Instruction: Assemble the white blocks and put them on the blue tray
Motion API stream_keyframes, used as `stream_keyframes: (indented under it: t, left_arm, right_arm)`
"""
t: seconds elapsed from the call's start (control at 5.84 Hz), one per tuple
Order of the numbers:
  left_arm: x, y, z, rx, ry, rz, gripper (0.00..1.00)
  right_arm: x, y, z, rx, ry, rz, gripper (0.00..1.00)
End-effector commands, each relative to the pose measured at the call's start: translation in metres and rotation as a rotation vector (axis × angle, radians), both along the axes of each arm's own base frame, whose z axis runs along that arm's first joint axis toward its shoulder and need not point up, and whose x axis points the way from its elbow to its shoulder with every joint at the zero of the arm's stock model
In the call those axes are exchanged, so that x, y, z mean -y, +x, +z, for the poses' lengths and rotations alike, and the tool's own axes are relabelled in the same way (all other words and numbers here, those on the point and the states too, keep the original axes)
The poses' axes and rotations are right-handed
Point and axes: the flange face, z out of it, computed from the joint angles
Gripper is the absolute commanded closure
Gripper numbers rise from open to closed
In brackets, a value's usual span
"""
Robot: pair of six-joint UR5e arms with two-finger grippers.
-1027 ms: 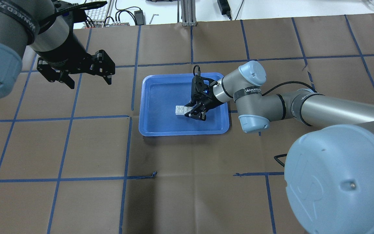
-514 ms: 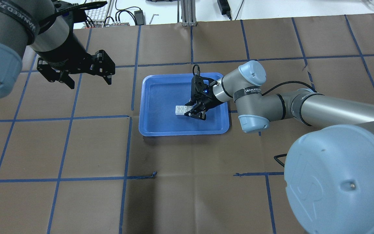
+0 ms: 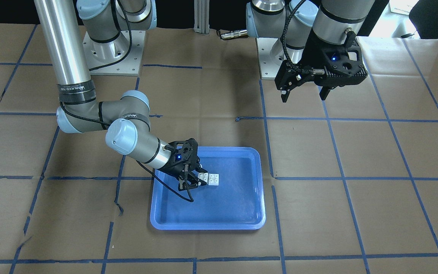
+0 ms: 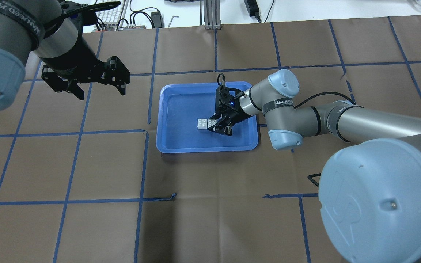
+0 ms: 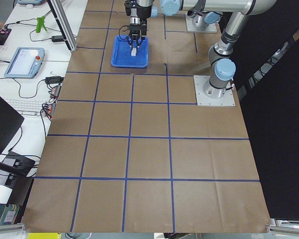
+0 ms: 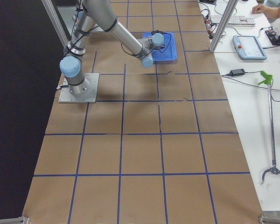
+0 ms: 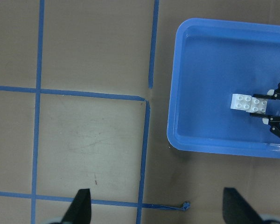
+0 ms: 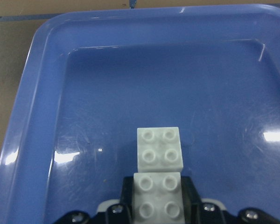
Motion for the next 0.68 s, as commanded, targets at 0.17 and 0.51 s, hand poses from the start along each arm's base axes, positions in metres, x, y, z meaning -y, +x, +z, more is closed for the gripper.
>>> stream_keyframes:
  t: [0.17,0.51]
  left_arm:
    - [0.0,0.0,0.0,0.0,0.0,0.0,0.01]
    - [-0.0004,0.0,0.0015,0.0,-0.003,0.0,0.01]
  right_arm:
    - [-0.0001,0.0016,0.0005,0.01,-0.001,0.003,0.74]
    - [-0.0025,0.0067,0.0001,0.01,-0.003,0.012,0.74]
